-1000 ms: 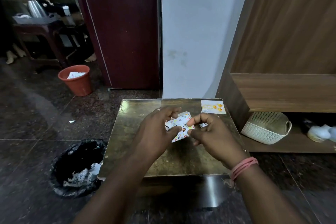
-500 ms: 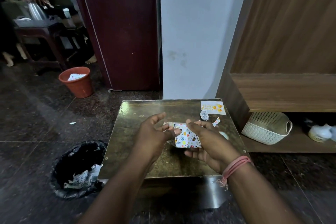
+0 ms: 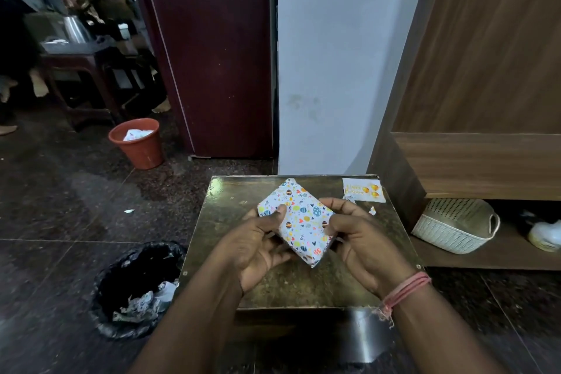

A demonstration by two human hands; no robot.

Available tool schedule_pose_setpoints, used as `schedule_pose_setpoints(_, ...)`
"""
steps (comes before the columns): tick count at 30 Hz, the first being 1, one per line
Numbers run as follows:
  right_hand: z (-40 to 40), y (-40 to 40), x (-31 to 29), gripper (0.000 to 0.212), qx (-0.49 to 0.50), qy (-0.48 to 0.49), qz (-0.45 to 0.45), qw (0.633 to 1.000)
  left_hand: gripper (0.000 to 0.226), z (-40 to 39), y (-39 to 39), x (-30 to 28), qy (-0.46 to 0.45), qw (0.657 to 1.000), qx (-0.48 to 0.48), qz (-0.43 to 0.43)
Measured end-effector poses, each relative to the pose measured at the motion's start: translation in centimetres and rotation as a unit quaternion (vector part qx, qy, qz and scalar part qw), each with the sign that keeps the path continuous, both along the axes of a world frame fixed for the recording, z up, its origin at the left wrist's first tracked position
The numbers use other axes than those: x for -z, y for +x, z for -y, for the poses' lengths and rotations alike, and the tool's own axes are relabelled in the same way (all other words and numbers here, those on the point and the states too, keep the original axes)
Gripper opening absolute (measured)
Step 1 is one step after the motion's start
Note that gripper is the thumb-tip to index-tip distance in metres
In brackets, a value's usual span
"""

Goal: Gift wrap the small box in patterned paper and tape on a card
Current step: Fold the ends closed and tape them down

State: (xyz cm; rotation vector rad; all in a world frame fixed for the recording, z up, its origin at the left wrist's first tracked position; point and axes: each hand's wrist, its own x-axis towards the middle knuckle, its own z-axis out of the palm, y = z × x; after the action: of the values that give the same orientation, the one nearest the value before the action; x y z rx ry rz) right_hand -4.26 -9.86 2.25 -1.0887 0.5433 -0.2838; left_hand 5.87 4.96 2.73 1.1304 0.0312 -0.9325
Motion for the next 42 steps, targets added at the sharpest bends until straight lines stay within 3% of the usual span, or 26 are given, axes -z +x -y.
schedule_pose_setpoints(3, 0.4, 0.1, -0.2, 0.048, -0.009, -0.018, -0.001, 1.000, 0.063, 0.2, -0.2, 0.2, -0.011, 1.000, 0.004, -0.005)
schedule_pose_setpoints(10, -0.2, -0.1, -0.2, 0.050, -0.056, -0.124, -0.009, 0.991, 0.065, 0.2, 0.2, 0.0, -0.017, 1.000, -0.008, 0.010)
schedule_pose_setpoints(16, -0.2, -0.2, -0.6, 0.041, -0.060, -0.192, -0.020, 0.979, 0.063, -0.8, 0.6, -1.1, 0.055, 0.994, 0.058, 0.068)
schedule_pose_setpoints(22, -0.6, -0.3, -0.5, 0.041, -0.070, -0.260, -0.036, 0.963, 0.058, -0.5, 1.0, -0.5, 0.099, 0.994, 0.040, 0.003)
schedule_pose_setpoints(27, -0.7, -0.5, -0.9, 0.035, -0.093, -0.249, -0.012, 0.964, 0.037, 0.0, 0.6, -0.3, 0.115, 0.993, 0.031, -0.012)
schedule_pose_setpoints(42, -0.5, -0.1, -0.1, 0.025, -0.103, -0.163, 0.004, 0.981, 0.045, -0.3, 1.3, -0.7, 0.222, 0.972, 0.036, -0.071)
